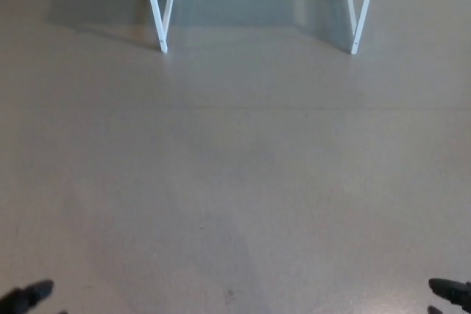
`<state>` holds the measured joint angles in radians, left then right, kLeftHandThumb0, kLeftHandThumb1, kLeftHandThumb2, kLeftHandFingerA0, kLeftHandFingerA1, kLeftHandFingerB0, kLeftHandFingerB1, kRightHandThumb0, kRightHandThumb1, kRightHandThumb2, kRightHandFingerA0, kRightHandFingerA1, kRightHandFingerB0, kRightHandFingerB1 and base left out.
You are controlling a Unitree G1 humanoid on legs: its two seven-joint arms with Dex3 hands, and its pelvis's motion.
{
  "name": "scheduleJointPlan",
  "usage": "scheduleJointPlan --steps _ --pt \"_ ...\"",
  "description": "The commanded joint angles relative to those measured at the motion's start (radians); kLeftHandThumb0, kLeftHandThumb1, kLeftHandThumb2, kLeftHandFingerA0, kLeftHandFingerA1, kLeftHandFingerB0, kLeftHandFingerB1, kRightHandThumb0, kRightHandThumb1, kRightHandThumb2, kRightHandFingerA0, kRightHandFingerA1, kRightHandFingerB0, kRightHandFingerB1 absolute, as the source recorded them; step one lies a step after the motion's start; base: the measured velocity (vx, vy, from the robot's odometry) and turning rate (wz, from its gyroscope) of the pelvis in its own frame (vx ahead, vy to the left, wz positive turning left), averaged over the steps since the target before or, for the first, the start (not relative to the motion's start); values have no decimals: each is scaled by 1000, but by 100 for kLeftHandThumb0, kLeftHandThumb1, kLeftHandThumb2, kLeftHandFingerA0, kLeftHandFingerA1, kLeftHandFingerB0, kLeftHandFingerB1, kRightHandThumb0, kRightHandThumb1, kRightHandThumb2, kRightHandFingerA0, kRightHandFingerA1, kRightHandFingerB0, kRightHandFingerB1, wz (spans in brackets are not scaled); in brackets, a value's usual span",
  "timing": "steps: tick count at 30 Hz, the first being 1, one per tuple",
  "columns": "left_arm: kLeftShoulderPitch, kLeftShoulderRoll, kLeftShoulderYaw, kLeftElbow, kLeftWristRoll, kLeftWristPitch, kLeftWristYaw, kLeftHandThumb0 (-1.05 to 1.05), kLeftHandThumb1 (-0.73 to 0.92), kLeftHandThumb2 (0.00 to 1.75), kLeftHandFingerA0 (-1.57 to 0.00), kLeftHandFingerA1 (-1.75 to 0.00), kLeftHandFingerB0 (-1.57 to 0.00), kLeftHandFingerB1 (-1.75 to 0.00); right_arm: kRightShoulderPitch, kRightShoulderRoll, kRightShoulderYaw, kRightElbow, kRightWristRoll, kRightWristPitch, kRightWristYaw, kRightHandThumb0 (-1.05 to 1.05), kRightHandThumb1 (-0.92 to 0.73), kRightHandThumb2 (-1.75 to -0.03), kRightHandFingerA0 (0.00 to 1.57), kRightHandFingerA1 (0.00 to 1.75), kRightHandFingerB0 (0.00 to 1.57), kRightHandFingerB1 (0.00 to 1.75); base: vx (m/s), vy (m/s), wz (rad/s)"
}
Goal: The robot walk up to a desk on which a bottle is kept on the left hand side and a container is kept on the right hand side. The robot uses its left hand to pick up the bottle and places it in the container.
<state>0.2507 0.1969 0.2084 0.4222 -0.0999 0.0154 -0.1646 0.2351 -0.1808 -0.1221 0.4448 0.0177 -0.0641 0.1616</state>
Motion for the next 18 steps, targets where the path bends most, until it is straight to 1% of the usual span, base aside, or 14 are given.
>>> scheduleJointPlan --steps 1,2,3,4,5,8,9,12,13,14,17,18 --pt "8 7 173 -77 -276 38 -160 -35 62 67 -29 -38 -28 -36 50 3 -121 -102 206 -83 127 -73 -59 -63 42 45 38 36 32 -27 -7" --pt "14 11 178 -76 -271 34 -170 -35 62 67 -28 -37 -27 -36 49 5 -124 -95 202 -83 126 -74 -58 -64 42 46 36 37 39 -8 -9" --pt "18 15 182 -72 -265 29 -174 -35 62 67 -28 -37 -27 -36 49 9 -130 -94 208 -76 130 -71 -62 -59 41 44 37 35 0 0 0" --pt "20 17 184 -69 -261 26 -175 -35 62 67 -28 -37 -27 -36 48 11 -134 -93 211 -72 132 -71 -62 -59 41 44 37 35 19 -8 -7" --pt "22 18 186 -62 -256 17 -177 -34 62 67 -28 -37 -27 -35 48 14 -137 -91 212 -68 131 -76 -56 -63 41 45 36 37 52 8 -11" --pt "28 14 194 -55 -248 7 -183 -32 63 66 -29 -37 -27 -35 52 20 -143 -92 210 -62 133 -74 -56 -63 43 46 37 37 47 62 -9" --pt "41 9 194 -56 -242 4 -184 -23 66 60 -33 -35 -29 -31 64 20 -146 -93 209 -64 140 -73 -56 -62 43 46 38 37 165 231 -41" --pt "67 -1 195 -58 -230 2 -191 -22 66 59 -33 -35 -30 -32 94 24 -156 -107 215 -59 160 -72 -57 -62 42 46 37 37 229 389 -6" --pt "93 -8 192 -65 -225 -2 -194 -22 66 59 -35 -35 -30 -32 120 24 -161 -110 223 -60 177 -69 -48 -91 38 58 21 46 241 525 5" --pt "136 -16 186 -66 -215 -20 -203 -22 66 60 -34 -35 -29 -32 158 23 -166 -106 233 -66 200 -69 -59 -59 38 45 33 36 241 516 2" --pt "191 -20 176 -53 -197 -58 -221 -22 67 60 -34 -35 -29 -31 208 27 -174 -104 244 -64 218 -67 -58 -58 38 45 34 36 240 145 5" --pt "213 -19 169 -39 -187 -78 -228 -26 67 65 -29 -36 -27 -34 224 28 -177 -90 245 -68 221 -62 -58 -57 34 45 34 38 244 98 10"
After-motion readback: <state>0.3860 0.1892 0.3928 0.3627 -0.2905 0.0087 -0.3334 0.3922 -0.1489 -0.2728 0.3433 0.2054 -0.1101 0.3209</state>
